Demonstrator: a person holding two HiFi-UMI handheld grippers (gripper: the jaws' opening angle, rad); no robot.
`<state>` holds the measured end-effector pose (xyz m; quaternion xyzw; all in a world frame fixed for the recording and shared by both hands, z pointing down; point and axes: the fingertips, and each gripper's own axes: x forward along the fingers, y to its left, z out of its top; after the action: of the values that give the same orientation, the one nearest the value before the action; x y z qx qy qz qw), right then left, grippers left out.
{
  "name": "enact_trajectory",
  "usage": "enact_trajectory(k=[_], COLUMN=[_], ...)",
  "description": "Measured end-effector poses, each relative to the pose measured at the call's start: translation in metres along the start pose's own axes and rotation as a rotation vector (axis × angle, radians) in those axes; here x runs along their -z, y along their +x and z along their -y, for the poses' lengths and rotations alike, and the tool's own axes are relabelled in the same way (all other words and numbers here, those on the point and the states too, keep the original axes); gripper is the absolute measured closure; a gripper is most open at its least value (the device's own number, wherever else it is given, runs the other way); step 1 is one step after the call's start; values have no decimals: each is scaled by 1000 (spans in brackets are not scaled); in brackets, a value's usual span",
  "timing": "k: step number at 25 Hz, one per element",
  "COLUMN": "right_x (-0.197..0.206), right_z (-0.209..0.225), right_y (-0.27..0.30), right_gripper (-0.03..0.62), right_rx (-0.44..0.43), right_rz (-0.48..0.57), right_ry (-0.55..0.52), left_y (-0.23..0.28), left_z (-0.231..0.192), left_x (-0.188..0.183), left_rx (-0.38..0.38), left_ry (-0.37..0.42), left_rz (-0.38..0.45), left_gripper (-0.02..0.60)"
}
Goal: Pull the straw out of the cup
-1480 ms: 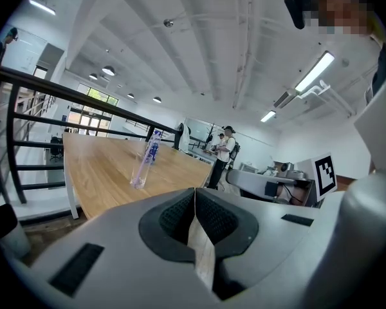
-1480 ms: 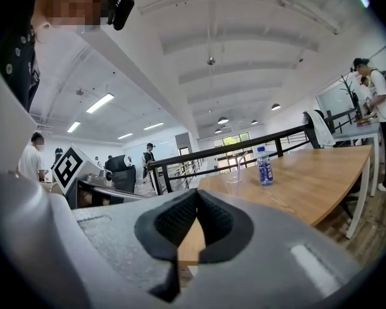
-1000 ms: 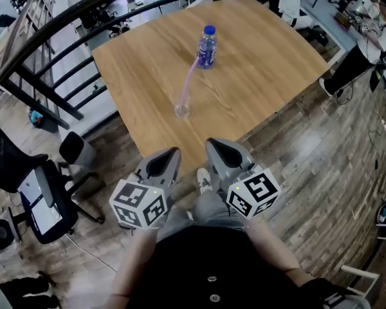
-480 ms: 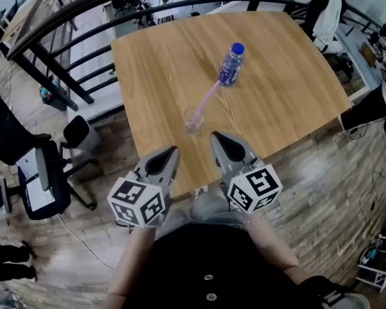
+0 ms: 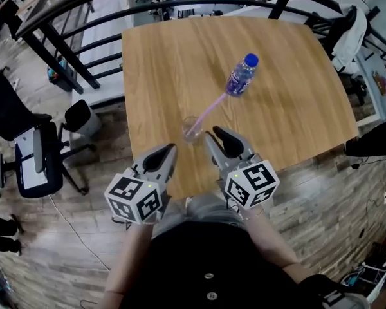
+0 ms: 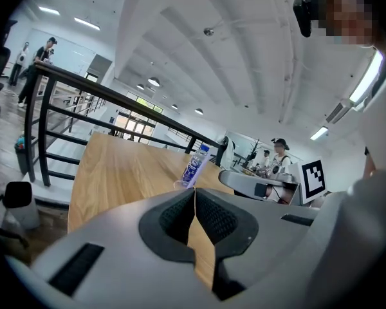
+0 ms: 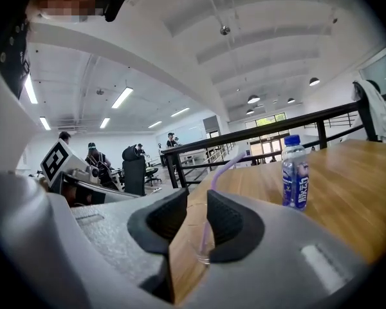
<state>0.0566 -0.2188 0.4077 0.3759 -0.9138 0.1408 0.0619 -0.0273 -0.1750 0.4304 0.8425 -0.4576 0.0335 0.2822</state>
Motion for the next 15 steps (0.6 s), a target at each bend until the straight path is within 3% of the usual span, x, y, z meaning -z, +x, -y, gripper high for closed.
enact_trajectory(k=[15], right_x=[14], right_z=[20], right_y=[51], right_gripper=[497], right_rx=[-155], right_rz=[-92], right_ry=[-19], left_y=[17], left_z=[-18], left_x=[0], left_rx=[-116], left_ry=[-83], left_rz=[38], left_gripper=[561])
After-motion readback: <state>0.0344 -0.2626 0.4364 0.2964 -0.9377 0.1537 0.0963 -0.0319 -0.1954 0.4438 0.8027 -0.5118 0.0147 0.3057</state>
